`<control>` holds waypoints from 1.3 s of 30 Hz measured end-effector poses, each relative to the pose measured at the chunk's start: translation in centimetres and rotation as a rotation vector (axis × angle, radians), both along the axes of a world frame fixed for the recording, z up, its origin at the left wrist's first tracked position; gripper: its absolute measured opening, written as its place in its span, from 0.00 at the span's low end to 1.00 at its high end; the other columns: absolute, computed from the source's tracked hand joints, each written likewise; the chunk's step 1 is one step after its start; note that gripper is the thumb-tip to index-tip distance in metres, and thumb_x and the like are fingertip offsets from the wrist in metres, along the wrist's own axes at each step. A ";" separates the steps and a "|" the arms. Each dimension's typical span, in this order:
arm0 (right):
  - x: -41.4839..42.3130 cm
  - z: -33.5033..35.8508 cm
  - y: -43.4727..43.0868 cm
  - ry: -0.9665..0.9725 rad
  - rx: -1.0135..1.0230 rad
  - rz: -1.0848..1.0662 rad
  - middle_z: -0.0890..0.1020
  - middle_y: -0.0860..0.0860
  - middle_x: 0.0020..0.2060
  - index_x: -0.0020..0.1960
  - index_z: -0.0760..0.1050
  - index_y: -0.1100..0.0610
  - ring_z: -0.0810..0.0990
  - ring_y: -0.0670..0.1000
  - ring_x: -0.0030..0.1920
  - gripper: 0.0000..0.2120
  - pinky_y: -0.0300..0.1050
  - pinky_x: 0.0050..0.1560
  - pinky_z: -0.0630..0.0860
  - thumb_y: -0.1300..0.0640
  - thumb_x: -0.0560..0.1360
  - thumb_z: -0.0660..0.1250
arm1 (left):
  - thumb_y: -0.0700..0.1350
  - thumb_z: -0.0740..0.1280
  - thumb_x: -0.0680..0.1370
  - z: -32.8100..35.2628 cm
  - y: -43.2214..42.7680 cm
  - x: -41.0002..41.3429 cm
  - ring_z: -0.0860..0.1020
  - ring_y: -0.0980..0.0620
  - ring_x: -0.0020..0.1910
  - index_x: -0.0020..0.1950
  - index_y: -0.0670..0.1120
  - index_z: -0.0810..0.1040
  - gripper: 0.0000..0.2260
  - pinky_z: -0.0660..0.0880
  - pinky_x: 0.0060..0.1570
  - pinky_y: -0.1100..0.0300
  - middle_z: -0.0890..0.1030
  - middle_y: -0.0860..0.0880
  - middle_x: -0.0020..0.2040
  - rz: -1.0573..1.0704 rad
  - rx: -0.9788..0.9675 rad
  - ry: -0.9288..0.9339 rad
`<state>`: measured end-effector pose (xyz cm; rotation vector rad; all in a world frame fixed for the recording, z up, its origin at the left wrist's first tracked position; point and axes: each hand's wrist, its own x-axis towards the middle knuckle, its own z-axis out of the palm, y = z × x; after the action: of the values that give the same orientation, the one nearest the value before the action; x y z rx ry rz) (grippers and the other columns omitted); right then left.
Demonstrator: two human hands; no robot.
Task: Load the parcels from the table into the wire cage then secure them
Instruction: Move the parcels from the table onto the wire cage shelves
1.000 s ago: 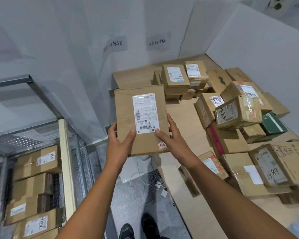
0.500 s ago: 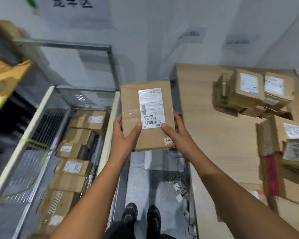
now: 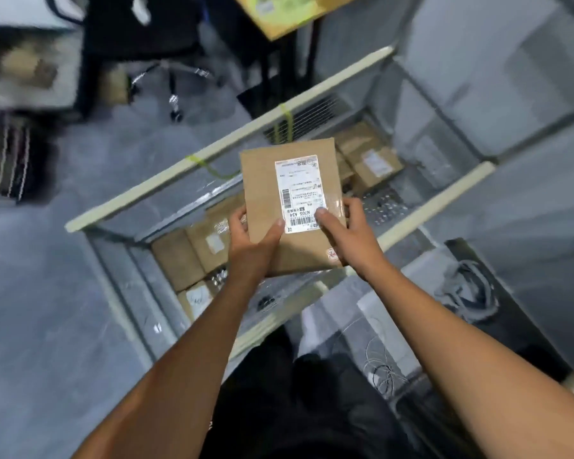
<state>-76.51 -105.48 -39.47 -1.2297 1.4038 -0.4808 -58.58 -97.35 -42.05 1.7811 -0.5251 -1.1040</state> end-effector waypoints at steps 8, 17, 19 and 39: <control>11.5 -13.5 -1.4 0.104 0.184 0.293 0.80 0.43 0.48 0.56 0.67 0.54 0.81 0.37 0.43 0.17 0.26 0.33 0.72 0.47 0.79 0.72 | 0.48 0.76 0.77 -11.5 4.8 6.6 0.79 0.70 0.55 0.69 0.65 0.62 0.30 0.77 0.51 0.71 0.76 0.65 0.60 0.220 0.194 0.005; 13.8 -31.9 1.8 0.273 0.236 0.573 0.79 0.38 0.44 0.61 0.64 0.50 0.81 0.33 0.38 0.23 0.24 0.31 0.71 0.40 0.77 0.71 | 0.62 0.76 0.73 -27.5 9.7 6.9 0.81 0.54 0.58 0.73 0.58 0.64 0.34 0.81 0.59 0.48 0.80 0.56 0.62 0.328 0.460 0.053; 13.3 -34.8 2.2 0.277 0.273 0.591 0.83 0.43 0.51 0.65 0.67 0.49 0.84 0.42 0.48 0.26 0.37 0.44 0.80 0.37 0.77 0.71 | 0.65 0.75 0.73 -30.3 10.2 6.5 0.81 0.52 0.60 0.76 0.56 0.63 0.38 0.79 0.61 0.49 0.80 0.54 0.64 0.298 0.523 0.042; 15.6 -48.0 4.4 0.286 0.334 0.838 0.72 0.51 0.74 0.81 0.45 0.44 0.73 0.56 0.72 0.49 0.61 0.71 0.73 0.42 0.73 0.75 | 0.64 0.67 0.80 -43.4 11.3 8.4 0.44 0.39 0.83 0.85 0.53 0.48 0.42 0.48 0.80 0.42 0.43 0.41 0.84 -0.115 0.659 -0.420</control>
<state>-60.87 -101.05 -87.50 -1.4979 1.0060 0.5026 -50.15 -86.03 -85.45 2.6193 -0.5518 -1.0522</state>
